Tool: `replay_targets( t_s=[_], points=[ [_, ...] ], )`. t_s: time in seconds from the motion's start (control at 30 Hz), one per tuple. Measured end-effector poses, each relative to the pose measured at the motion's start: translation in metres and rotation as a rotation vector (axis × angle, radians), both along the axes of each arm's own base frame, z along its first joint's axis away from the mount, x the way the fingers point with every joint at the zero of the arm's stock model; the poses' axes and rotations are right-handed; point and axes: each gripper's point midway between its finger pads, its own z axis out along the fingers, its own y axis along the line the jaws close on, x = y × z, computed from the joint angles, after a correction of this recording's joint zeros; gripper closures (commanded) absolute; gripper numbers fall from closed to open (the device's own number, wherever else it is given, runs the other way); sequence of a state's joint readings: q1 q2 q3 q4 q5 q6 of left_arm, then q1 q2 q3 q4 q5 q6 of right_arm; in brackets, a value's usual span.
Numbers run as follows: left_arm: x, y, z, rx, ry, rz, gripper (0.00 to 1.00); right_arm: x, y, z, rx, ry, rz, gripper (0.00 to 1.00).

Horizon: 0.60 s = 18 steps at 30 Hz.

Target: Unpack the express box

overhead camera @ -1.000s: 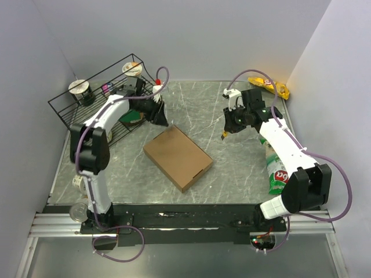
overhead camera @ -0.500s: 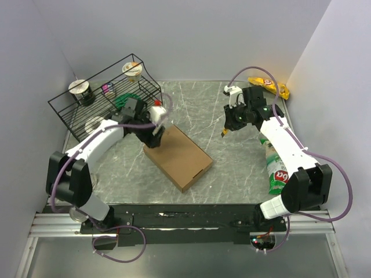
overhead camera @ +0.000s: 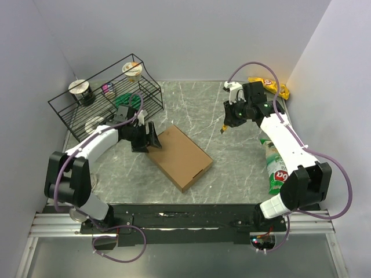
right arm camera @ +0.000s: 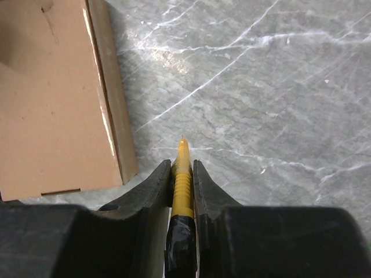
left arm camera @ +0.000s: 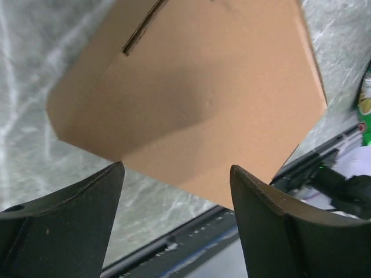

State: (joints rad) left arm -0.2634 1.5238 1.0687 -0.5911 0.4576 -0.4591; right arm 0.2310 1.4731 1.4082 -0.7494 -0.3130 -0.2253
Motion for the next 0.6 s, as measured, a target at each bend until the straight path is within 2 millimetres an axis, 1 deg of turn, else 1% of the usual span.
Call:
replay_targets(
  t_s=[0.1,0.17,0.3,0.37,0.4,0.47,0.57,0.6],
  points=[
    [-0.003,-0.003,-0.015,-0.012,0.074,0.024,0.25,-0.001,0.0,-0.003,-0.001,0.015,0.002,1.0],
    [-0.002,-0.003,-0.017,-0.025,0.098,0.045,0.26,-0.002,0.0,-0.004,-0.002,0.018,0.002,1.0],
    [-0.001,-0.003,-0.019,-0.026,0.115,0.057,0.37,-0.002,0.0,-0.004,-0.001,0.017,0.001,1.0],
    [-0.001,-0.002,-0.021,-0.026,0.119,0.055,0.39,-0.002,0.0,-0.004,0.001,0.019,-0.001,1.0],
    [-0.001,-0.002,-0.022,-0.028,0.117,0.052,0.44,-0.002,0.0,-0.004,0.001,0.02,-0.001,1.0],
    [-0.002,0.002,-0.024,-0.045,0.113,0.051,0.48,-0.003,0.0,-0.005,0.002,0.024,-0.003,1.0],
    [-0.004,0.007,-0.028,-0.085,0.11,0.063,0.49,-0.003,0.0,-0.005,0.002,0.026,-0.003,1.0],
    [-0.004,0.008,-0.028,-0.098,0.108,0.065,0.47,-0.003,0.0,-0.005,0.002,0.026,-0.003,1.0]
  ],
)
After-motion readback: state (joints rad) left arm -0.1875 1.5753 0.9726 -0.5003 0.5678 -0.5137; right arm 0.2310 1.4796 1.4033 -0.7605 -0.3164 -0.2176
